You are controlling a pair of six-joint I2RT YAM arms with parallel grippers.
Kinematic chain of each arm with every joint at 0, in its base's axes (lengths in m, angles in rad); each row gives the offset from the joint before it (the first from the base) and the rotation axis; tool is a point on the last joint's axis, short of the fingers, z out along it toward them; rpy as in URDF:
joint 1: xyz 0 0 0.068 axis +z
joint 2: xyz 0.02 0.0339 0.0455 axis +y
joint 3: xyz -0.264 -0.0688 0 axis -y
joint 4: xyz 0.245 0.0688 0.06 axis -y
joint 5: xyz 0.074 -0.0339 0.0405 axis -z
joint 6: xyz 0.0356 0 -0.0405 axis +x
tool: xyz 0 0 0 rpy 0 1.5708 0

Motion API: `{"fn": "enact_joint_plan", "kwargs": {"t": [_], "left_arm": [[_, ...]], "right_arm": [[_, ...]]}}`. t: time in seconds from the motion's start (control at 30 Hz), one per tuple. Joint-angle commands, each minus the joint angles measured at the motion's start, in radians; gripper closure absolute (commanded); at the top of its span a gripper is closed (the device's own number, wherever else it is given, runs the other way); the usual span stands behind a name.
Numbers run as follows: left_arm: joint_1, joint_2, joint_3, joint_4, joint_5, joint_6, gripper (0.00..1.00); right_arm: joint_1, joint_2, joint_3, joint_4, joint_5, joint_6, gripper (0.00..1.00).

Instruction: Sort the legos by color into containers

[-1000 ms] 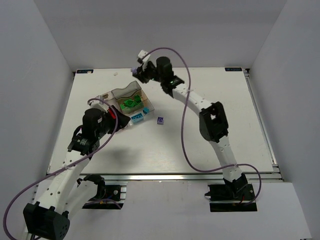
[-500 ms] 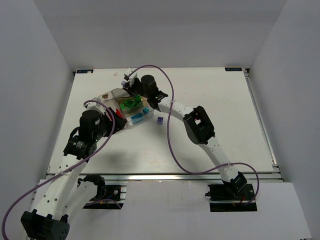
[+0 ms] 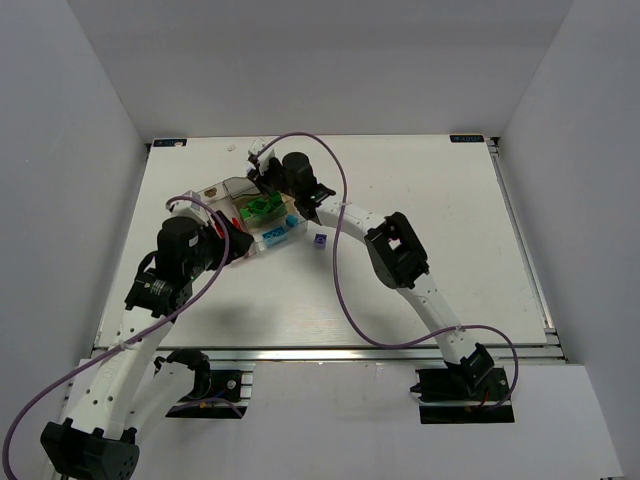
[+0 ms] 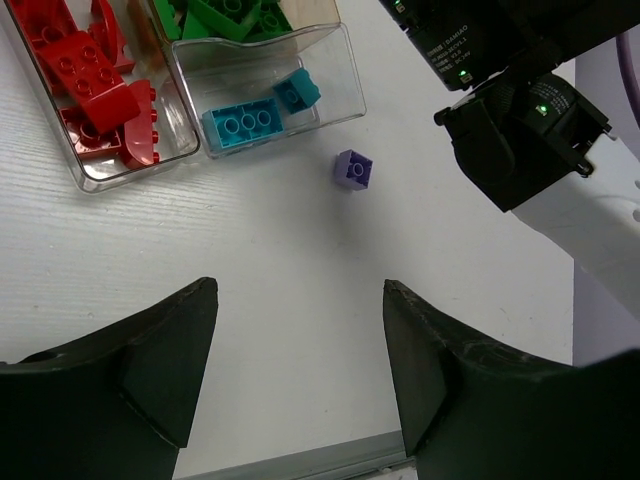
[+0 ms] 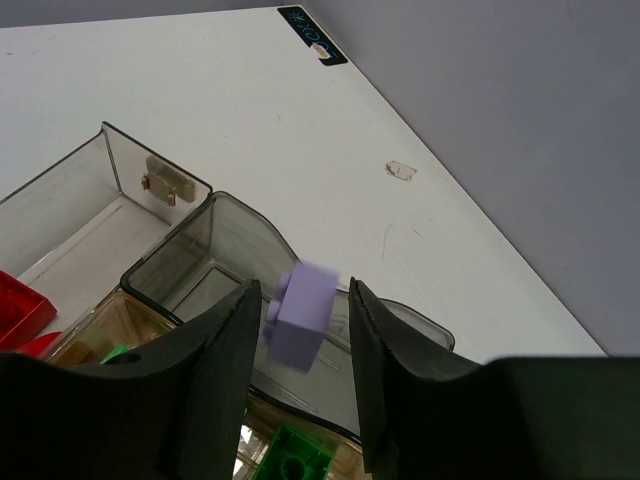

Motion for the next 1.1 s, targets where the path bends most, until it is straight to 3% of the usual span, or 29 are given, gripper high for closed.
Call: {"fn": "enact_joint_plan", "kwargs": {"t": [0.0, 0.3, 0.4, 0.47, 0.53, 0.57, 0.67, 0.7, 0.73, 0.77, 0.8, 0.83, 0.87, 0.93, 1.07], "left_arm": [[0.003, -0.001, 0.034, 0.02, -0.01, 0.011, 0.23], [-0.006, 0.026, 0.04, 0.081, 0.03, -0.003, 0.24], [-0.006, 0.064, 0.034, 0.147, 0.076, -0.001, 0.32], [-0.006, 0.141, 0.037, 0.21, 0.154, 0.0, 0.48], [-0.017, 0.208, 0.045, 0.247, 0.243, -0.001, 0.67], [-0.017, 0.286, 0.051, 0.274, 0.267, -0.003, 0.71], [-0.067, 0.449, 0.112, 0.287, 0.301, 0.017, 0.74], [-0.084, 0.489, 0.153, 0.284, 0.298, 0.037, 0.72], [-0.101, 0.527, 0.179, 0.275, 0.282, 0.048, 0.69], [-0.139, 0.602, 0.209, 0.238, 0.263, 0.074, 0.56], [-0.159, 0.641, 0.277, 0.215, 0.248, 0.088, 0.51], [-0.179, 0.678, 0.31, 0.189, 0.229, 0.1, 0.46], [-0.219, 0.713, 0.34, 0.143, 0.187, 0.121, 0.37], [-0.256, 0.807, 0.417, 0.109, 0.139, 0.132, 0.31], [-0.337, 0.936, 0.525, 0.019, -0.003, 0.169, 0.29]], "right_arm": [[-0.001, 0.001, 0.002, 0.064, 0.005, -0.017, 0.53], [-0.01, -0.063, -0.058, 0.05, 0.002, -0.012, 0.49], [-0.03, -0.145, -0.069, -0.014, 0.007, 0.049, 0.58], [-0.07, -0.235, -0.087, -0.066, 0.012, 0.13, 0.66], [-0.139, -0.36, -0.174, -0.121, -0.022, 0.198, 0.82], [-0.159, -0.401, -0.211, -0.14, -0.051, 0.225, 0.97], [-0.272, -0.537, -0.32, -0.273, -0.192, 0.284, 0.99], [-0.32, -0.586, -0.34, -0.319, -0.27, 0.284, 0.9], [-0.367, -0.608, -0.38, -0.406, -0.313, 0.279, 0.65], [-0.391, -0.625, -0.4, -0.474, -0.371, 0.257, 0.53], [-0.438, -0.657, -0.417, -0.526, -0.454, 0.199, 0.39], [-0.46, -0.668, -0.438, -0.621, -0.49, 0.172, 0.18], [-0.524, -0.68, -0.473, -0.666, -0.534, 0.143, 0.11], [-0.555, -0.717, -0.524, -0.747, -0.612, 0.068, 0.11], [-0.631, -0.826, -0.755, -0.754, -0.68, -0.017, 0.11]]}}
